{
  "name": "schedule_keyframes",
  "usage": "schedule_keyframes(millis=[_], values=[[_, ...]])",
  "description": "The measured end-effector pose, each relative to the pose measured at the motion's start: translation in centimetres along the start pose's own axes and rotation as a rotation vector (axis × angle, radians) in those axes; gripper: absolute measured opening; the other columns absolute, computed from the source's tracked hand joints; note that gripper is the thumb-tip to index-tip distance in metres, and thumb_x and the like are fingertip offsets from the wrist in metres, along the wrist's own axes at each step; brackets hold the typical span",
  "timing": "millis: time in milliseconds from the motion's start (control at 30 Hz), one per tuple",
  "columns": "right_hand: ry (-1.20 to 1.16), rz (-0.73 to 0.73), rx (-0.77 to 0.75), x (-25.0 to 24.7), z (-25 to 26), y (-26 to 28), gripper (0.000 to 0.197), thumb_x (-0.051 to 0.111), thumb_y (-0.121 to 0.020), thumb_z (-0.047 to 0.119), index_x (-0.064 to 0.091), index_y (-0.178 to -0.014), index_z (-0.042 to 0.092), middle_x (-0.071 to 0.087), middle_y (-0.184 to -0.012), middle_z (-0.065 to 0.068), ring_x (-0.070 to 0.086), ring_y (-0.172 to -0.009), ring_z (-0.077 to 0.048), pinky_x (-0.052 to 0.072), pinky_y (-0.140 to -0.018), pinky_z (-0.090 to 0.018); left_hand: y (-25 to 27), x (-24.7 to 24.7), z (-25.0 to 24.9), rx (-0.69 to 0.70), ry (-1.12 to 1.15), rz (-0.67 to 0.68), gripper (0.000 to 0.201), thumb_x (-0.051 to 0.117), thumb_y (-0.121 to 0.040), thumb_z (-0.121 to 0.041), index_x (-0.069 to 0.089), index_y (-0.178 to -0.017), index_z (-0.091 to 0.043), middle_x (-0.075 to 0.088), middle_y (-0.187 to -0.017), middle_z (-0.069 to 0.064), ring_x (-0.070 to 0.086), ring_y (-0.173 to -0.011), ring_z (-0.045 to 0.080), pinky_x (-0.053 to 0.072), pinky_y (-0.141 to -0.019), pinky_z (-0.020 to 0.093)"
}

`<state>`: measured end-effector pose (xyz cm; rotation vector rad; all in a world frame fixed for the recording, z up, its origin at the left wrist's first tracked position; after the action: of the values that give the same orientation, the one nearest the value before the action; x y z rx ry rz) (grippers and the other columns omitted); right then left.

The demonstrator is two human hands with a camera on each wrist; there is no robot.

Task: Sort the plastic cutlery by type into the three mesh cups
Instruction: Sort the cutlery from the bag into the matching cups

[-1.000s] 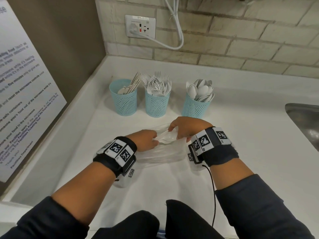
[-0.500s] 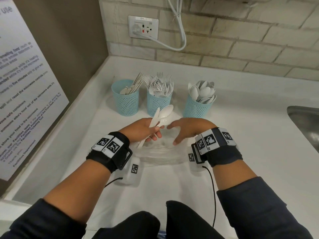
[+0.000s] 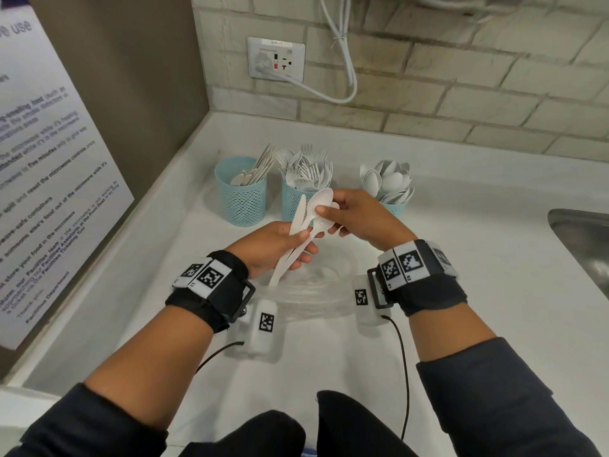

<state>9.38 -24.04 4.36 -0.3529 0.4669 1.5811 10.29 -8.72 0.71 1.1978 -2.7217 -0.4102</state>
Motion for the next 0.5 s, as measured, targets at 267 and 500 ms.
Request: schedule_keyframes(millis=[267,500], values=[[0.155,0.022,-0.148,1.0,2.0,-1.2,0.017,0.069,-0.083,0.020,0.067,-0.096,0.008,0.063,-0.093,0.005,0.056,-0.081,0.000,0.040,-0.079,-0.014,-0.1,0.0,0.3,-0.006,0.056,0.009,0.029,0.042,-0.099,-0.023,0.057,-0.118,-0.008,0.051,-0.074,-0.004,0.046,-0.060,0.006,0.042,-0.055,0.017],[0.053,-0.122,-0.160,0.0,4.6,-3.5,0.020,0.066,-0.085,0.016,0.054,-0.069,0.014,0.049,-0.065,0.002,0.044,-0.061,-0.010,0.037,-0.062,-0.020,0.2,-0.6,0.1,0.064,0.018,-0.090,0.021,0.040,-0.100,-0.016,0.059,-0.109,-0.013,0.045,-0.069,-0.005,0.042,-0.056,0.004,0.037,-0.054,0.018]])
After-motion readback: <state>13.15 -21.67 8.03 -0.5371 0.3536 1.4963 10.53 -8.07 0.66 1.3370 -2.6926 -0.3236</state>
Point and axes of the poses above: each hand's wrist, its own y-axis away from the middle knuckle, its own x-axis out of the palm, z = x × y, the point moved 3 cm from there along -y, towards the middle knuckle
